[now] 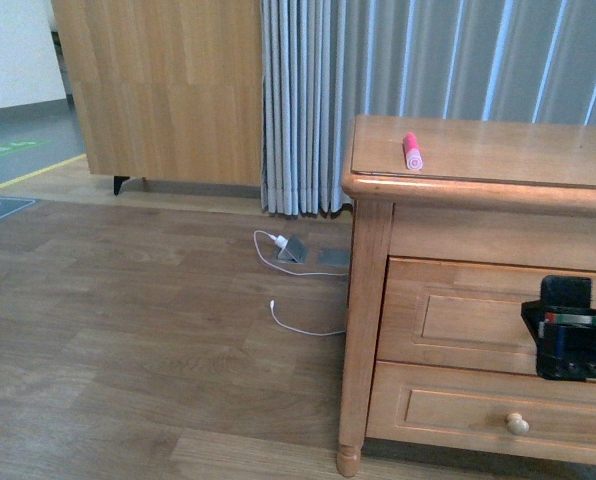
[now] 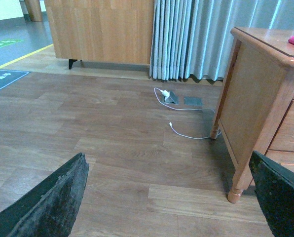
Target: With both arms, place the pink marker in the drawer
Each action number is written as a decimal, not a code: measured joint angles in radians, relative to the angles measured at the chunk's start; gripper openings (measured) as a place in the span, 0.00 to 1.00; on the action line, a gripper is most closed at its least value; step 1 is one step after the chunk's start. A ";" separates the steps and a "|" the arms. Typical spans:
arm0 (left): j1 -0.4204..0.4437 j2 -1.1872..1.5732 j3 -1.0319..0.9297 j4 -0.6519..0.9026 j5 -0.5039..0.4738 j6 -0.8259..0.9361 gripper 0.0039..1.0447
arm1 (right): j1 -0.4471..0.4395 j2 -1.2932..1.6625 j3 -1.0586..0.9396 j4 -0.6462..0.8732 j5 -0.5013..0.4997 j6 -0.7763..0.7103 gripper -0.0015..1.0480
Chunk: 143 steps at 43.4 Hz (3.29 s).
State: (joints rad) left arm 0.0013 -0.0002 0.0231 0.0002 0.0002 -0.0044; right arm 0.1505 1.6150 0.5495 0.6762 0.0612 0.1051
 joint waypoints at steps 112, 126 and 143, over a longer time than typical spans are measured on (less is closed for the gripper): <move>0.000 0.000 0.000 0.000 0.000 0.000 0.94 | -0.141 0.516 0.229 0.199 -0.007 -0.072 0.21; 0.000 0.000 0.000 0.000 0.000 0.000 0.94 | -0.188 0.349 -0.028 0.218 -0.110 -0.031 0.21; 0.000 0.000 0.000 0.000 0.000 0.000 0.94 | -0.229 0.256 -0.251 0.337 -0.192 -0.034 0.26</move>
State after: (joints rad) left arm 0.0013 -0.0002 0.0231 0.0002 0.0002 -0.0044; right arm -0.0788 1.8713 0.2989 1.0134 -0.1310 0.0715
